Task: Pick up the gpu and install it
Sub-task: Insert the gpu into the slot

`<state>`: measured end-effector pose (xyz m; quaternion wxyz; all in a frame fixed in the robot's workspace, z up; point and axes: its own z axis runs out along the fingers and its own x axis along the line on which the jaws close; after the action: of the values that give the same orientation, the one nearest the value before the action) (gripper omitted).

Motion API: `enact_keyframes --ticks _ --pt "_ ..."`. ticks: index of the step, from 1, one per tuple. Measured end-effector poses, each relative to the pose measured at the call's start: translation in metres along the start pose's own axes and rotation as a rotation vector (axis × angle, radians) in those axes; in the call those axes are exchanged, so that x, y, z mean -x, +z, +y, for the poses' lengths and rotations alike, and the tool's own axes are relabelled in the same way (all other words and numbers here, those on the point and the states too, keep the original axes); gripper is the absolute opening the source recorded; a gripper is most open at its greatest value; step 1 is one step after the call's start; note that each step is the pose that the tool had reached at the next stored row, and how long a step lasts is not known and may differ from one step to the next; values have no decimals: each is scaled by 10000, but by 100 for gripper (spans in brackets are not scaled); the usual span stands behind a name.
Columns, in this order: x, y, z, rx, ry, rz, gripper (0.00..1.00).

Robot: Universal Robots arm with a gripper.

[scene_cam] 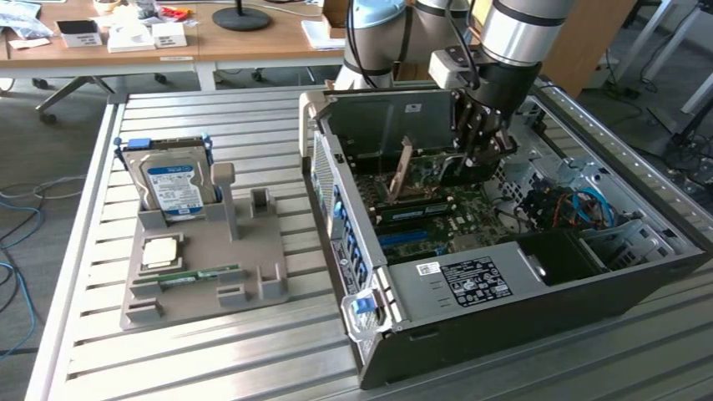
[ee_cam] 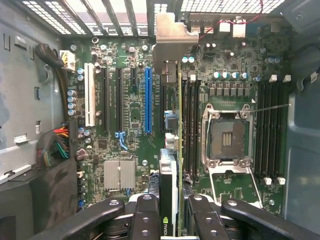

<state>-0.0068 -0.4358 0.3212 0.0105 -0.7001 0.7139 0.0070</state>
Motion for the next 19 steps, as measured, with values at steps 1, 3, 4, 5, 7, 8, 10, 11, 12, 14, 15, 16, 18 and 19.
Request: enact_keyframes --ticks 1,3,4,5,7,8,10,11,12,14,15,16,18,19 --pt "0 6 0 -1 0 -4 27" --pt "-1 16 0 0 0 -1 27" --pt "-1 23 0 1 0 -1 27" --pt "-1 27 0 0 0 0 27" --pt "-1 30 0 1 0 2 27" --pt "-1 30 1 1 0 3 27" --pt "-1 32 0 1 0 0 27" --pt "0 38 0 -1 0 -5 27" --pt "-1 45 0 -1 0 -4 27" --pt "-1 60 1 0 0 -1 27" --pt "-2 70 2 0 0 0 27" --pt "-2 81 4 0 1 0 27" --pt "-3 103 7 -1 1 0 27" --pt "-3 116 10 -2 1 0 27"
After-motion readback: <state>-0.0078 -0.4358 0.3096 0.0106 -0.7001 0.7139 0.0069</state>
